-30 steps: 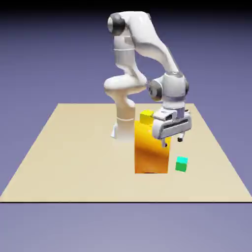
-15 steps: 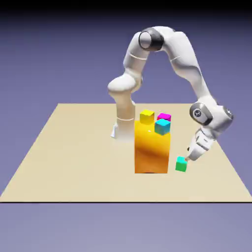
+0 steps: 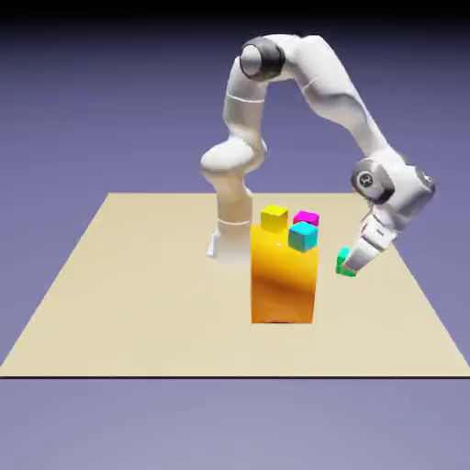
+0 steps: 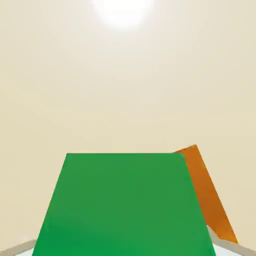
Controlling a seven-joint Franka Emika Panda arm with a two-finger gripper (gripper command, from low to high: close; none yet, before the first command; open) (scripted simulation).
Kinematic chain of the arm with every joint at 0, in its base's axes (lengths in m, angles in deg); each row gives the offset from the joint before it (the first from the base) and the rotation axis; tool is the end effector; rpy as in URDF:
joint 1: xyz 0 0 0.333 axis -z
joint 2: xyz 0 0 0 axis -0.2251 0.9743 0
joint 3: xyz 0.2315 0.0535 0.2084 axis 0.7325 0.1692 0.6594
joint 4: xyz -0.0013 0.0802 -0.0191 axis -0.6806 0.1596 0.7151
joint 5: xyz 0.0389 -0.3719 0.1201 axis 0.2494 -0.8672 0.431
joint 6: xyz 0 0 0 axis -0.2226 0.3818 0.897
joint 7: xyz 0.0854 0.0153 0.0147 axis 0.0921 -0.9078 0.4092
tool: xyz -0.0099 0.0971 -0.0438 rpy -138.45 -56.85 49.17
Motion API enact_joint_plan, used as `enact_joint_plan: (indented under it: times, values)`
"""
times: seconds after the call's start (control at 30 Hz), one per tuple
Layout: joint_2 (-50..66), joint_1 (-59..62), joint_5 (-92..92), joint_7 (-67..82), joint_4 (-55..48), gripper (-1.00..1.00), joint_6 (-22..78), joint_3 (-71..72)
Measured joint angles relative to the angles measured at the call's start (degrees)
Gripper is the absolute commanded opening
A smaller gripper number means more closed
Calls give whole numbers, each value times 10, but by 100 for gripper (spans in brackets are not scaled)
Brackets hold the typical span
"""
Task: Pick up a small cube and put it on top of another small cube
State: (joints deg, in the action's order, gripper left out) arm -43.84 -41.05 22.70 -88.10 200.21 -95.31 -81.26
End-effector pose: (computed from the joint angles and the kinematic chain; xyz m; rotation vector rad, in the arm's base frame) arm 0.3413 0.3219 0.2998 2.6521 0.3955 -0.4187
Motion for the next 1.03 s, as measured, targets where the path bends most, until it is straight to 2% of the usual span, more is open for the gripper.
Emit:
enact_joint_plan:
  times: [0.4, 0.97, 1.0, 1.03]
  values:
    - [-235, 20, 5, -43, 26, -100, 214, -9]
    - [-258, 352, 71, 40, 130, -100, 114, 292]
    - [-259, 367, 74, 44, 135, 100, 109, 305]
    - [-259, 367, 73, 44, 135, 100, 109, 305]
